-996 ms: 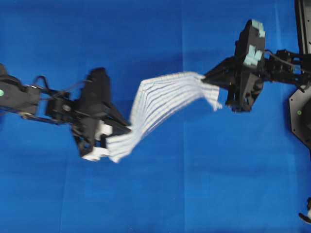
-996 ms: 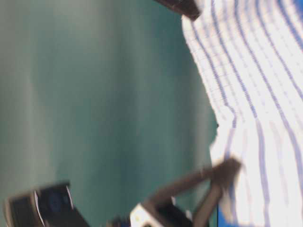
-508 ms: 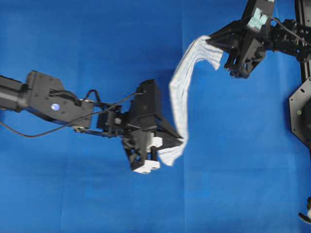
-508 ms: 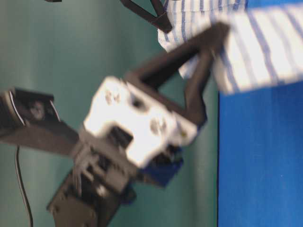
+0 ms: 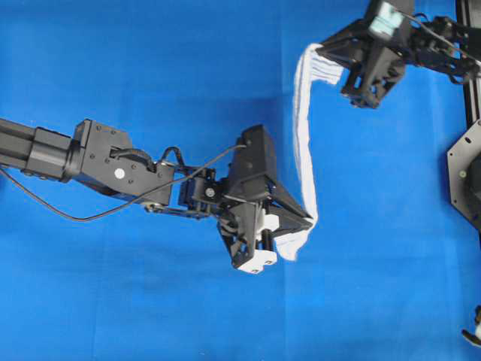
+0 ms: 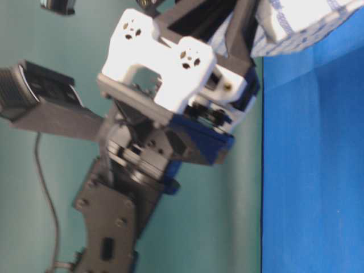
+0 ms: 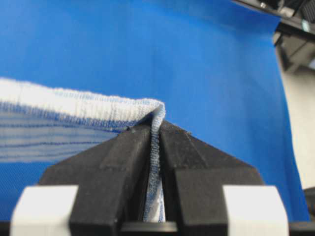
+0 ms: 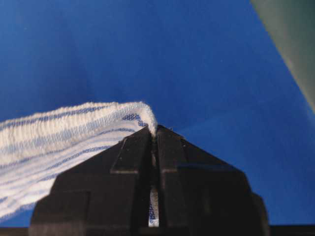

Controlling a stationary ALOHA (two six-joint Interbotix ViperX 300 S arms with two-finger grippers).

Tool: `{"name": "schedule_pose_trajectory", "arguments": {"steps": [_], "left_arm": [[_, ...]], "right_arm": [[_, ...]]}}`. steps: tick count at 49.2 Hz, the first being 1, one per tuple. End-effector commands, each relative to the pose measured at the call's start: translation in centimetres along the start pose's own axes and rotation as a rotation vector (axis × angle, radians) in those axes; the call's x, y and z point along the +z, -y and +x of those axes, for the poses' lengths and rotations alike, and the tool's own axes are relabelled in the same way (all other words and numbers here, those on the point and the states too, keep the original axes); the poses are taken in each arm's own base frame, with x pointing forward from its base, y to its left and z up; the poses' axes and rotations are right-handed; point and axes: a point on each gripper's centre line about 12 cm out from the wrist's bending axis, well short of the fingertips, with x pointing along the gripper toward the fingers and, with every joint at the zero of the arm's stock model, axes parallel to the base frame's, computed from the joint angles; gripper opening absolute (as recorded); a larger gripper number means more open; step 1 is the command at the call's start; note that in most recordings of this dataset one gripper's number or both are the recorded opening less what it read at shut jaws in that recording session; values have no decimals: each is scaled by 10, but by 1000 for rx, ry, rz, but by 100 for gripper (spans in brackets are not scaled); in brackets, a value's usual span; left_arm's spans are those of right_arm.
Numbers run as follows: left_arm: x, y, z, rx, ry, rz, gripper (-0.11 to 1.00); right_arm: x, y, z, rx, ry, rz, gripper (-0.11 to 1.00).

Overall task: Fold the blue towel.
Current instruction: 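Lift the towel and rotate it, right gripper moving to the far side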

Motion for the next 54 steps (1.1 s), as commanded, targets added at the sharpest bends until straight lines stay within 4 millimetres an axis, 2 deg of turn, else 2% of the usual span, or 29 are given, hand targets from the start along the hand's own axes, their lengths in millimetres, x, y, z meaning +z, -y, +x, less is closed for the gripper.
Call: {"name": "schedule_pose_trajectory", "arguments": {"steps": [1, 19, 36, 45, 54], "left_arm": [[7, 6, -7, -28, 56, -23, 3], [-31, -7, -18, -36, 115, -122, 3], [-58, -11, -41, -18, 90, -153, 3], [-72, -14, -52, 7, 66, -186, 3], [-79, -17, -56, 21, 48, -195, 3]], "right_arm": [[17, 0, 6, -2, 23, -13, 2], [29, 0, 54, -7, -96, -79, 2], [42, -1, 101, -5, -121, -94, 2], [47, -8, 121, 8, -126, -115, 2], [51, -13, 131, 16, -127, -128, 2]]}}
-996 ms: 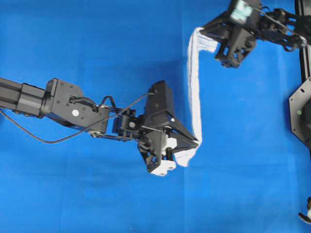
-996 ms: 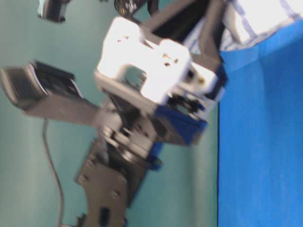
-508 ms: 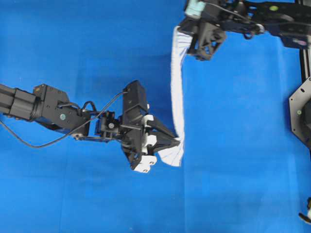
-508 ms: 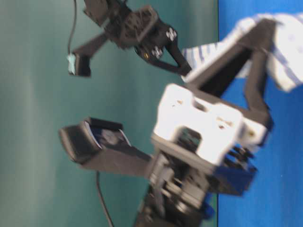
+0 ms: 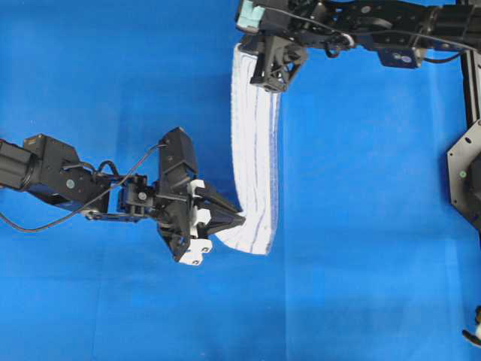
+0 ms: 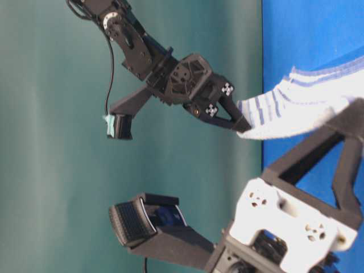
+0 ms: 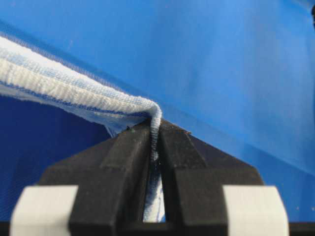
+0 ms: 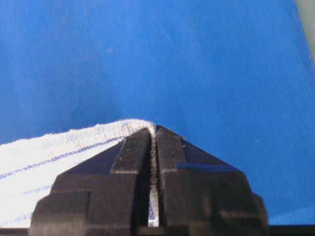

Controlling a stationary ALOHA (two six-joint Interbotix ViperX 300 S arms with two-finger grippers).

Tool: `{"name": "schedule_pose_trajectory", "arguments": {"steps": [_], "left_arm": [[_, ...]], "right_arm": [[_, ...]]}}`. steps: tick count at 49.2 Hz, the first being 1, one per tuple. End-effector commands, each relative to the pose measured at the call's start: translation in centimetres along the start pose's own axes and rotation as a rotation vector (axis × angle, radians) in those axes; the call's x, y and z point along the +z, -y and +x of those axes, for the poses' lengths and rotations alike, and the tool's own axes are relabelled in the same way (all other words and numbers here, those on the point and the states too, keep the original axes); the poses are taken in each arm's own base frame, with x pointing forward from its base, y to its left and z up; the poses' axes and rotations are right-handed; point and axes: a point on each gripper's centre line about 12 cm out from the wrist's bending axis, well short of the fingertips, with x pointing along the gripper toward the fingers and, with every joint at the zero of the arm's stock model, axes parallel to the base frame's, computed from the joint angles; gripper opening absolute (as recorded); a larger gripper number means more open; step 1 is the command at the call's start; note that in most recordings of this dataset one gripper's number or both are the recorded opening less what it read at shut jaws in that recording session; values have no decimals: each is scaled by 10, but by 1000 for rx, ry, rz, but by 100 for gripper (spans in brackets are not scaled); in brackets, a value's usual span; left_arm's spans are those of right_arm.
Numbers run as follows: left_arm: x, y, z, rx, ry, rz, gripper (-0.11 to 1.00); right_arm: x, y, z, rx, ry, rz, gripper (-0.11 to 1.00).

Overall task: Fold the blue towel.
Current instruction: 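Lift the towel and rotate it, right gripper moving to the far side, then lay the towel down lengthwise and open both grippers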

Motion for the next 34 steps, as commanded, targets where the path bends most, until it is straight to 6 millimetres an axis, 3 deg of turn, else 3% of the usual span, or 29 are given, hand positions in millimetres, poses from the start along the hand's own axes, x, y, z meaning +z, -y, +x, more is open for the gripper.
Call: {"name": "schedule_pose_trajectory", "arguments": {"steps": [1, 5, 10, 14, 20, 26, 34], "left_arm": [[9, 14, -7, -39, 30, 5, 3], [8, 14, -8, -38, 27, 3, 6], [8, 14, -8, -38, 27, 3, 24], [8, 13, -8, -35, 24, 3, 45], [6, 12, -11, -30, 13, 4, 78], [8, 12, -22, -24, -9, 1, 76], [17, 18, -52, -24, -48, 2, 73]], "right_arm": [[18, 0, -5, -2, 49, -8, 2], [19, -2, -3, 1, 50, -11, 3], [19, -5, -2, 6, 49, -20, 10], [19, -7, -2, 8, 47, -25, 27], [18, -10, -2, 12, 46, -35, 64], [17, -10, -5, 8, 47, -51, 92], [21, -10, -20, 7, 69, -54, 89]]}}
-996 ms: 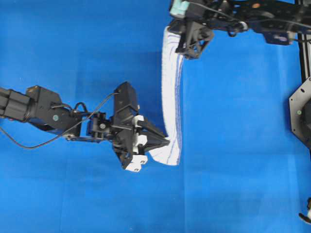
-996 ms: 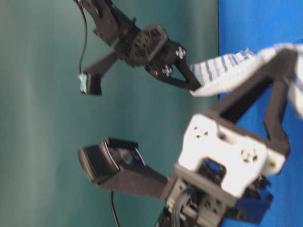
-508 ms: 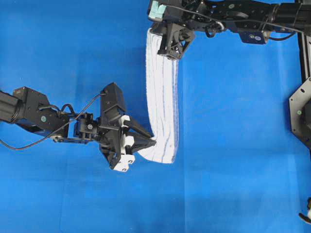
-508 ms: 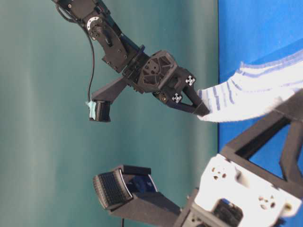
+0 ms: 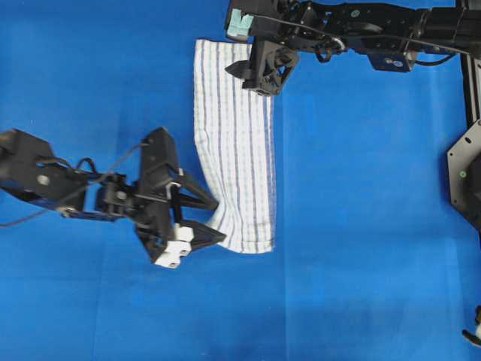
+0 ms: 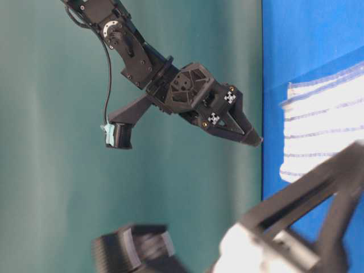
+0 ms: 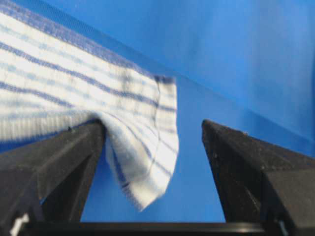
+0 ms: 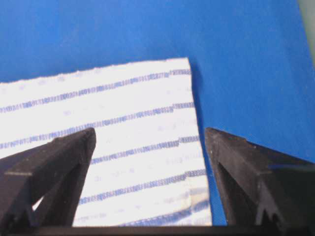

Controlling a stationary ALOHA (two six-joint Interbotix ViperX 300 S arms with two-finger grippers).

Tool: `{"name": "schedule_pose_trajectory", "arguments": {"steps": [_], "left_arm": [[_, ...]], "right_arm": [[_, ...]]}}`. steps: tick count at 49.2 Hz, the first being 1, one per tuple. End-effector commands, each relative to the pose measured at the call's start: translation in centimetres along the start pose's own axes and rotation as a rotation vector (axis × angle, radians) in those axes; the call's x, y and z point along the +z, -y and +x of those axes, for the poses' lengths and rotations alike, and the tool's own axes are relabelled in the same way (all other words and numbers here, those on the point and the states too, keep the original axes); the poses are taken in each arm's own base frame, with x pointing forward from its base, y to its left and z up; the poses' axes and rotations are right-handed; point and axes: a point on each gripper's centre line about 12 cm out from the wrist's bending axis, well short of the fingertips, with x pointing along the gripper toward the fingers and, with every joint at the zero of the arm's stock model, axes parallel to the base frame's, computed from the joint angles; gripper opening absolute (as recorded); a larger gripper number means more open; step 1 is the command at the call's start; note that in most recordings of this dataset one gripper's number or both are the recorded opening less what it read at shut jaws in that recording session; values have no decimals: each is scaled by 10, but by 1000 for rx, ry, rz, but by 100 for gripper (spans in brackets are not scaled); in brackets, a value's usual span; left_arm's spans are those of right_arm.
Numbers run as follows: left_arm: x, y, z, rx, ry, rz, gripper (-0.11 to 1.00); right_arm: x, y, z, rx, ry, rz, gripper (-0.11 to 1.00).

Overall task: Fold the blue towel.
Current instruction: 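Lay the towel down lengthwise and open both grippers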

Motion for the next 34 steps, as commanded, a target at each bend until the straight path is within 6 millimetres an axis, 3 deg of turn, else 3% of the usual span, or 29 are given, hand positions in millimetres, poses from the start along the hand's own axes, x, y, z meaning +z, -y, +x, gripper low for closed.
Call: {"name": "schedule_pose_trajectory", "arguments": {"steps": [1, 18, 34], "left_arm": [[17, 14, -22, -35, 21, 4, 73], [50, 10, -86, -37, 62, 71, 73], [80, -20, -107, 65, 103, 216, 73]], "right_arm": [[17, 1, -23, -6, 64, -3, 89], [10, -1, -82, -8, 138, 12, 89], [-13, -3, -128, -2, 184, 90, 89]]}}
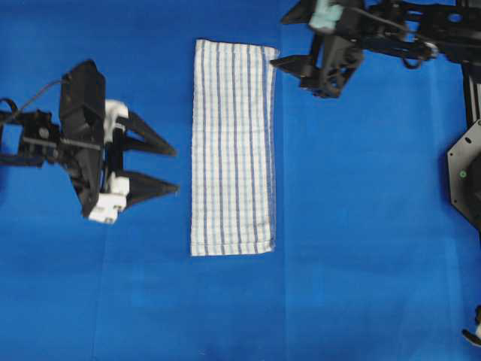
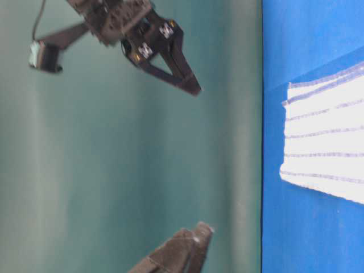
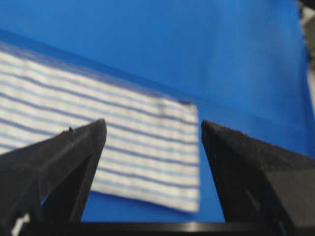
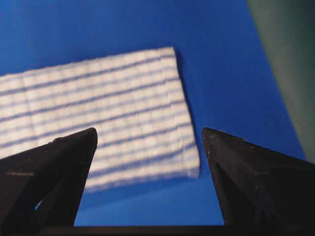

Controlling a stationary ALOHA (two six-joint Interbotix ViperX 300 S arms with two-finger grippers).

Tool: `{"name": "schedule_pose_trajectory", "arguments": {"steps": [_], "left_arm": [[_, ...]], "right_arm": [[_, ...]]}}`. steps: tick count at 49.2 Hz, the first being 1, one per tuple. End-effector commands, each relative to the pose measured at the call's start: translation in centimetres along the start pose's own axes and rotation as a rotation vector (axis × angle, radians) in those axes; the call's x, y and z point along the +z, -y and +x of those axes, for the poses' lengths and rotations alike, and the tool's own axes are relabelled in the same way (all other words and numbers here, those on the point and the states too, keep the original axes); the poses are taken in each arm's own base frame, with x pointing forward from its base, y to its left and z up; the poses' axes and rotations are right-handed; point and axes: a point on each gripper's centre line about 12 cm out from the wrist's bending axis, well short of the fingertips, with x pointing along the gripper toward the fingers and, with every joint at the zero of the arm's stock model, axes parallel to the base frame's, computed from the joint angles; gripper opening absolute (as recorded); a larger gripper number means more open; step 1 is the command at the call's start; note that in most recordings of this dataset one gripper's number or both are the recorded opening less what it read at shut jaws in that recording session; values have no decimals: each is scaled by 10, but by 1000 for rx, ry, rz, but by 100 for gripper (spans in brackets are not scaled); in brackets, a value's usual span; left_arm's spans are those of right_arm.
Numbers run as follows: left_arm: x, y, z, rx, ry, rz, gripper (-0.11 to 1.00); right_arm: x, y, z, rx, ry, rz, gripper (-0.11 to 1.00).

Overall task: Fold the blue towel.
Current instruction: 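Grasp the towel's far corners with both grippers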

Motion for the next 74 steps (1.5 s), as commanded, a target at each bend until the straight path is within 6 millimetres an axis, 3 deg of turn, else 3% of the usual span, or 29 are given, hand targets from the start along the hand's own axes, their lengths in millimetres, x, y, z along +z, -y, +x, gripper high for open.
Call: {"name": "schedule_pose_trajectory", "arguments": {"steps": [1, 11, 28, 53, 74], "left_arm": [[11, -9, -3, 24, 32, 22, 73], [16, -26, -1, 76, 33, 61, 73], [18, -48, 9, 140, 23, 62, 73], [8, -163, 38, 428, 67, 66, 73], [-11, -205, 87, 484, 9, 38, 73]], "right_arm": [[4, 0, -16, 1, 41, 21, 89], [-4, 0, -26, 3, 44, 65, 89], [-7, 3, -15, -6, 20, 97, 89], [-38, 27, 47, -70, -33, 271, 89], [-52, 36, 90, -94, -42, 367, 89]]}}
